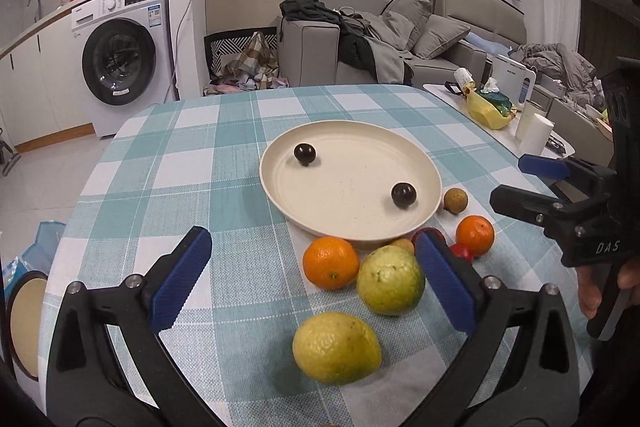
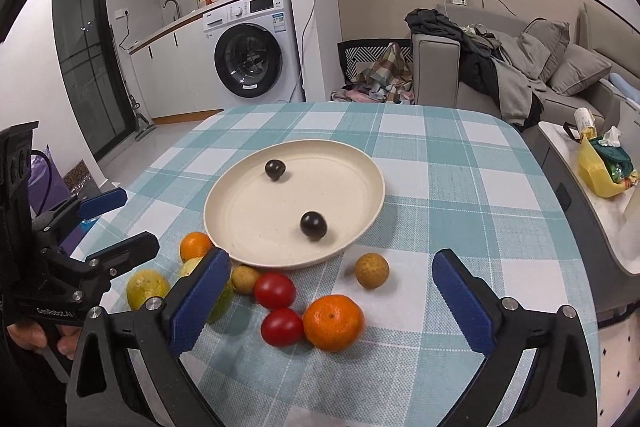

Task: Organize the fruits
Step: 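Withdraw both grippers from the plate toward the remaining fruit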

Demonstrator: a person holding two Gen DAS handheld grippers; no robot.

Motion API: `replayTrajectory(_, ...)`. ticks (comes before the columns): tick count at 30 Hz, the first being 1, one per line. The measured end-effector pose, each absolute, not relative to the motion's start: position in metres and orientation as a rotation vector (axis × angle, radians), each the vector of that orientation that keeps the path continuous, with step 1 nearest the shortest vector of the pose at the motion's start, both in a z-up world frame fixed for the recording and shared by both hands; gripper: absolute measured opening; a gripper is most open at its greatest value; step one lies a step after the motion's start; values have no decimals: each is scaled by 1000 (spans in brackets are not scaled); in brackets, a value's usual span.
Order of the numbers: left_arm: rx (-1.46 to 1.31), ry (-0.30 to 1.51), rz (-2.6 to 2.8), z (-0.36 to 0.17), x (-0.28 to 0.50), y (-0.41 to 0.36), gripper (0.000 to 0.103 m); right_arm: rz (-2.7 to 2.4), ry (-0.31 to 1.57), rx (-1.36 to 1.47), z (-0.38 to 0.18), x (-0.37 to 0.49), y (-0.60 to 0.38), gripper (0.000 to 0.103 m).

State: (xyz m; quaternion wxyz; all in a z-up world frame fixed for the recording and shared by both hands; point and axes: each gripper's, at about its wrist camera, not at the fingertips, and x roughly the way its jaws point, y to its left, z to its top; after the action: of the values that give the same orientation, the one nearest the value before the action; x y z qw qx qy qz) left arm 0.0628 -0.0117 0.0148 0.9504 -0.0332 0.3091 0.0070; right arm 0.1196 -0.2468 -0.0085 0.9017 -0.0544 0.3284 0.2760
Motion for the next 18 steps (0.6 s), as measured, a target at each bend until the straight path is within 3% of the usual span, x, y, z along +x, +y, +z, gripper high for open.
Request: replayTrajectory(18, -52, 680, -17, 1, 60, -15, 101, 544, 731, -158, -25, 126, -256, 103)
